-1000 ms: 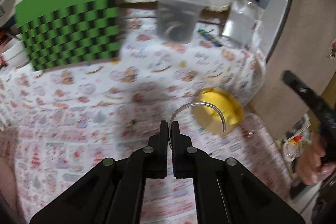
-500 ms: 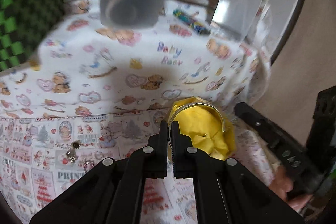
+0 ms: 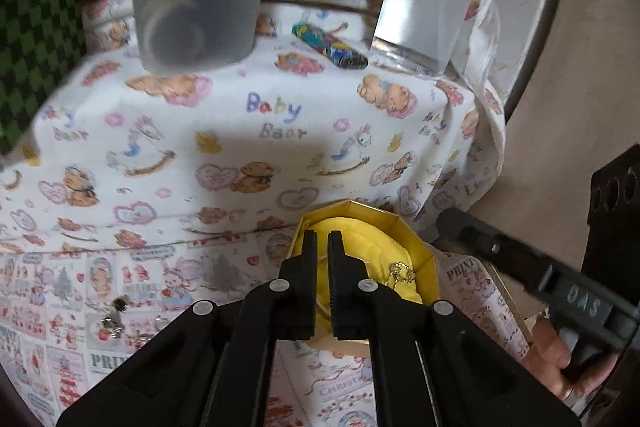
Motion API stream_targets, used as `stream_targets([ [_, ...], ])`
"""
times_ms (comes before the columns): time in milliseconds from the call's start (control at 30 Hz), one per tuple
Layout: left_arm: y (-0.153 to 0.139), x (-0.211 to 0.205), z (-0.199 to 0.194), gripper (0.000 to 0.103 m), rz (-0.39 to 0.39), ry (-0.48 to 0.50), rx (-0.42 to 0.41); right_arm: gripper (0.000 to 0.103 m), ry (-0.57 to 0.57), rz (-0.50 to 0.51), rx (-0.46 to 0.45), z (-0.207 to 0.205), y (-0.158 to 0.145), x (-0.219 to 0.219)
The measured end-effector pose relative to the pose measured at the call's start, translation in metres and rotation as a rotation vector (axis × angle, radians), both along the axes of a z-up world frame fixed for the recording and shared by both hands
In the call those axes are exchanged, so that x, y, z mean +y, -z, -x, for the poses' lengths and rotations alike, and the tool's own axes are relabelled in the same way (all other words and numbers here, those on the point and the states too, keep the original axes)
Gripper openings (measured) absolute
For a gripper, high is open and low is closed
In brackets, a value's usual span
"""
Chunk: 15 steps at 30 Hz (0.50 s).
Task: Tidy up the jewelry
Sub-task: 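Lift the bangle with the right gripper and carry it over the yellow box, then lower the bangle into the yellow box and open the right gripper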
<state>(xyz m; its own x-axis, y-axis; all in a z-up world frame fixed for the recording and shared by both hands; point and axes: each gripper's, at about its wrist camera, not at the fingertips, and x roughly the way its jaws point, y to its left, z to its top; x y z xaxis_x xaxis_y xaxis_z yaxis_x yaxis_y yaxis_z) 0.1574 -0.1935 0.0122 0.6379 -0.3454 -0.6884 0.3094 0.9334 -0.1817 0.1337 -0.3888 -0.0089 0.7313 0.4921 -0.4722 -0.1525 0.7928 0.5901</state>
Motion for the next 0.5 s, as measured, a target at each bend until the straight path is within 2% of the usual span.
stream_targets([
  [133,-0.013,0.019,0.019,0.007,-0.008,-0.051,-0.046,0.022,0.018,0.028,-0.028,0.007,-0.008,0.002],
  [200,-0.022,0.030,0.035,0.017,-0.023,-0.064,-0.094,0.022,0.025,0.038,-0.039,0.011,-0.013,0.006],
  [267,-0.031,0.040,0.051,0.022,-0.034,-0.079,-0.133,0.022,0.044,0.068,-0.061,0.016,-0.019,0.012],
  [400,-0.041,0.071,0.082,0.023,-0.032,-0.119,-0.200,0.022,0.123,0.210,-0.129,0.037,-0.035,0.029],
  [467,-0.043,0.085,0.090,0.025,-0.031,-0.141,-0.209,0.022,0.087,0.199,-0.151,0.043,-0.039,0.038],
  [500,-0.043,0.090,0.091,0.030,-0.015,-0.148,-0.209,0.023,0.081,0.195,-0.152,0.045,-0.039,0.041],
])
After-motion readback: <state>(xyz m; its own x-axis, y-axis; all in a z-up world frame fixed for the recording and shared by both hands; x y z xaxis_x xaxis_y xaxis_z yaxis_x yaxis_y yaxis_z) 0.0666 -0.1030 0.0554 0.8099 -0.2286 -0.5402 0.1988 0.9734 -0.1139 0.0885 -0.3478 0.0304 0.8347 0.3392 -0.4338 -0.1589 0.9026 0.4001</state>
